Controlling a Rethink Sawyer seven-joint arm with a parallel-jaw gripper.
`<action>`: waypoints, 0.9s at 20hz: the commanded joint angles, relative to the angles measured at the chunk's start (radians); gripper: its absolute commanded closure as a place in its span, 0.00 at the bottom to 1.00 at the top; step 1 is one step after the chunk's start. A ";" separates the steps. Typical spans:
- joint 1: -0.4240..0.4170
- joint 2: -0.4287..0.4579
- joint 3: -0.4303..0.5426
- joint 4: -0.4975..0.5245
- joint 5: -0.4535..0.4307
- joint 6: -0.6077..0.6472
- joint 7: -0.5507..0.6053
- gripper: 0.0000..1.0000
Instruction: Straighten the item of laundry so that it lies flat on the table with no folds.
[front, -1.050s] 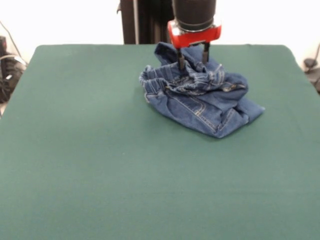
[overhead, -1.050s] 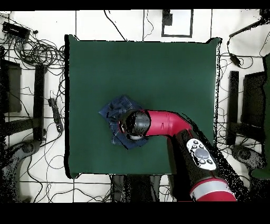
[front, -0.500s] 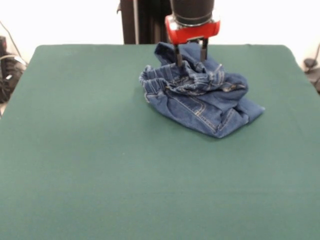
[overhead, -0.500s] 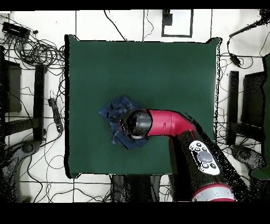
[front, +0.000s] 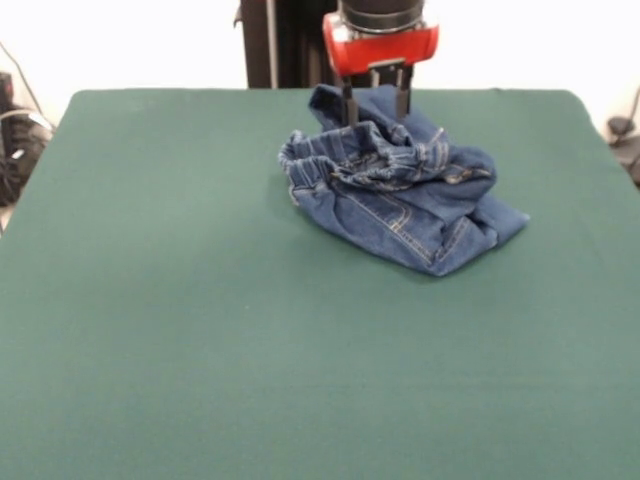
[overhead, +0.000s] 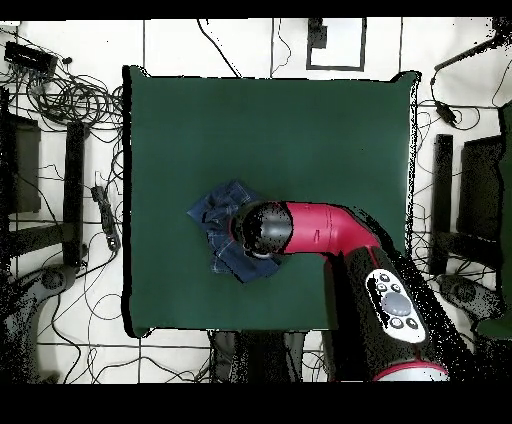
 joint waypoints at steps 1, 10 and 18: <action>0.003 0.022 0.019 -0.056 -0.049 0.078 -0.001 0.00; -0.048 0.115 0.033 -0.080 -0.110 -0.012 -0.038 0.00; -0.074 0.166 0.061 -0.117 -0.157 -0.012 -0.052 0.00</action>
